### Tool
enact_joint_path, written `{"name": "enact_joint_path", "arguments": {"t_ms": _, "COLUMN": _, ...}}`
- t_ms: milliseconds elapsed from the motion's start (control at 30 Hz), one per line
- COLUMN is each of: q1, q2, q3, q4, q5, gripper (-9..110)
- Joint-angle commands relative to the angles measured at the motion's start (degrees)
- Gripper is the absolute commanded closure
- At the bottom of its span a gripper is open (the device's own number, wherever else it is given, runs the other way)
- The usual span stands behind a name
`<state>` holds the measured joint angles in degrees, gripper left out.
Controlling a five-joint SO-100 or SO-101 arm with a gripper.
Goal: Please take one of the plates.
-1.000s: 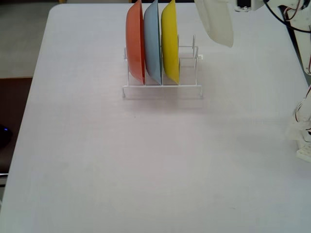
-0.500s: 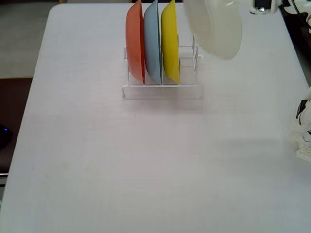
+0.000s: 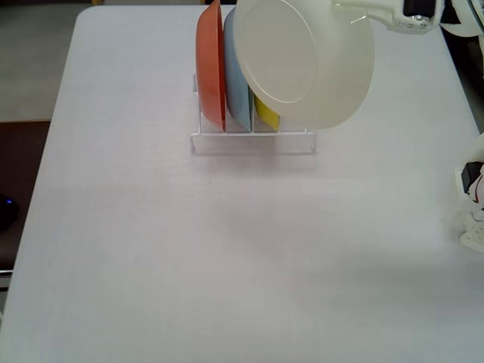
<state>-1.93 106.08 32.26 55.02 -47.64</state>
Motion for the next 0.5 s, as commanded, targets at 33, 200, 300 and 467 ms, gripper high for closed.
{"name": "enact_joint_path", "arguments": {"t_ms": 33, "q1": -4.3, "q2": -1.9, "q3": -1.4, "q4": -8.0, "q5": 0.7, "gripper": 102}}
{"name": "enact_joint_path", "arguments": {"t_ms": 200, "q1": -11.2, "q2": -6.5, "q3": -1.4, "q4": -15.3, "q5": -1.3, "gripper": 102}}
{"name": "enact_joint_path", "arguments": {"t_ms": 300, "q1": -15.3, "q2": -9.1, "q3": -1.4, "q4": -18.2, "q5": -1.7, "gripper": 102}}
{"name": "enact_joint_path", "arguments": {"t_ms": 467, "q1": -18.4, "q2": -12.7, "q3": -1.4, "q4": -22.2, "q5": 0.8, "gripper": 102}}
